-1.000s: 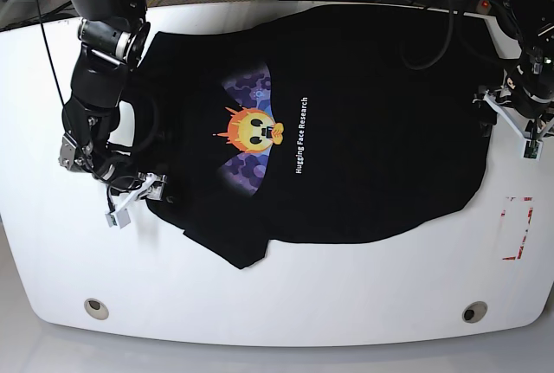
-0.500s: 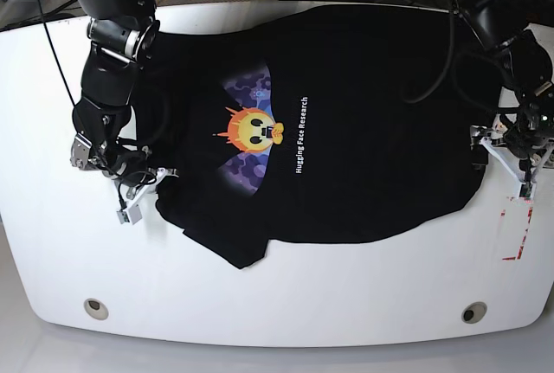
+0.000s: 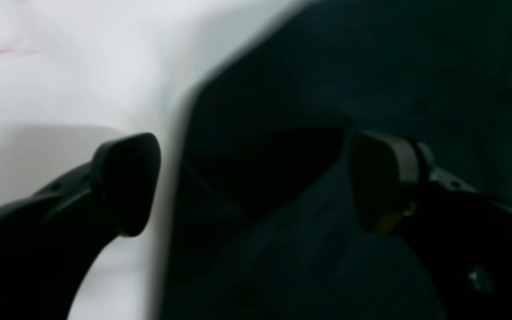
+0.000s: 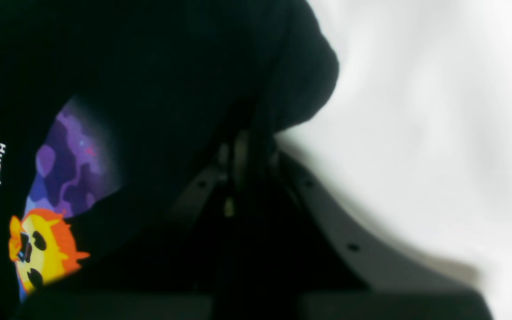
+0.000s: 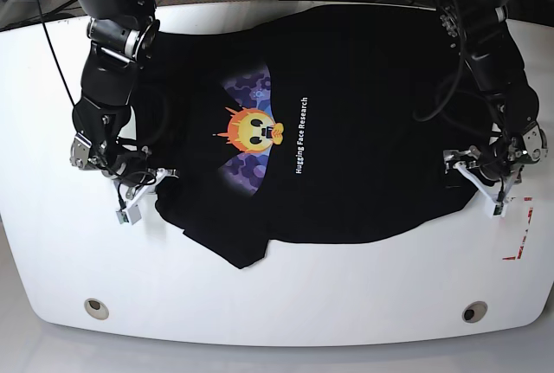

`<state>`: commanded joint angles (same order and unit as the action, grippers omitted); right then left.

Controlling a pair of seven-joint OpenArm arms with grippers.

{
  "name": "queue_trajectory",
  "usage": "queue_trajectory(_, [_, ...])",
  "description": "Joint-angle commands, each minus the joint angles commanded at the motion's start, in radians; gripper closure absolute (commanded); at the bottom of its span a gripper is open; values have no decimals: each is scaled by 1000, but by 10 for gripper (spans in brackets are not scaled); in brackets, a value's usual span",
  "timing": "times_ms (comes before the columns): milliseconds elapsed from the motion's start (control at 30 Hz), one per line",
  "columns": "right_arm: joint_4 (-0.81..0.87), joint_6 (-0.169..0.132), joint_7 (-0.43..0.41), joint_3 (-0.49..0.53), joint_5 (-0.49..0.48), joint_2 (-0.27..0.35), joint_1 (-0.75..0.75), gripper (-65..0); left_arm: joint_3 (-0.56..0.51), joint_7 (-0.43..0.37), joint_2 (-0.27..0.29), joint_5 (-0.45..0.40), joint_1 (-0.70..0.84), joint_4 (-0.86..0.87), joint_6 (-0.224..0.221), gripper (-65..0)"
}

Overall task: Fold the T-shirt properly
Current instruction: 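Lift the hem with both grippers and fold it over toward the collar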

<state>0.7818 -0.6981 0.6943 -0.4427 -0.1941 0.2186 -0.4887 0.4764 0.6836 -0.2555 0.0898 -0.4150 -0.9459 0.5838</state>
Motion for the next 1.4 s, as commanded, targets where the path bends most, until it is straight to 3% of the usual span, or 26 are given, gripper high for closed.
queue_trajectory(133, [2, 0, 0, 0, 0, -5, 6, 0, 0, -38, -2, 0, -12, 51, 0, -650])
queue_trajectory(433, [2, 0, 0, 0, 0, -12, 32, 0, 0, -38, 0, 2, -21, 83, 0, -650])
queue_trajectory(467, [2, 0, 0, 0, 0, -21, 32, 0, 0, -38, 0, 2, -23, 83, 0, -621])
queue_trajectory(567, [2, 0, 0, 0, 0, -26, 34, 0, 0, -41, 0, 2, -35, 86, 0, -394])
queue_trajectory(667, [3, 0, 0, 0, 0, -26, 34, 0, 0, -61, 0, -2, -35, 83, 0, -97])
queue_trajectory(733, [3, 0, 0, 0, 0, -26, 28, 0, 0, -78, 0, -5, -34, 81, 0, 0])
queue_trajectory(900, [37, 0, 8, 2, 0, -26, 25, 0, 3, -78, -2, -5, -28, 8, 0, 0])
queue_trajectory(1100, [192, 0, 118, 2, 0, -28, 26, 0, 0, -71, 0, -5, 44, -178, 0, 0])
queue_trajectory(1400, [279, 0, 209, 3, 8, -5, -97, 0, -14, 60, 8, 2, 23, -427, 0, 0])
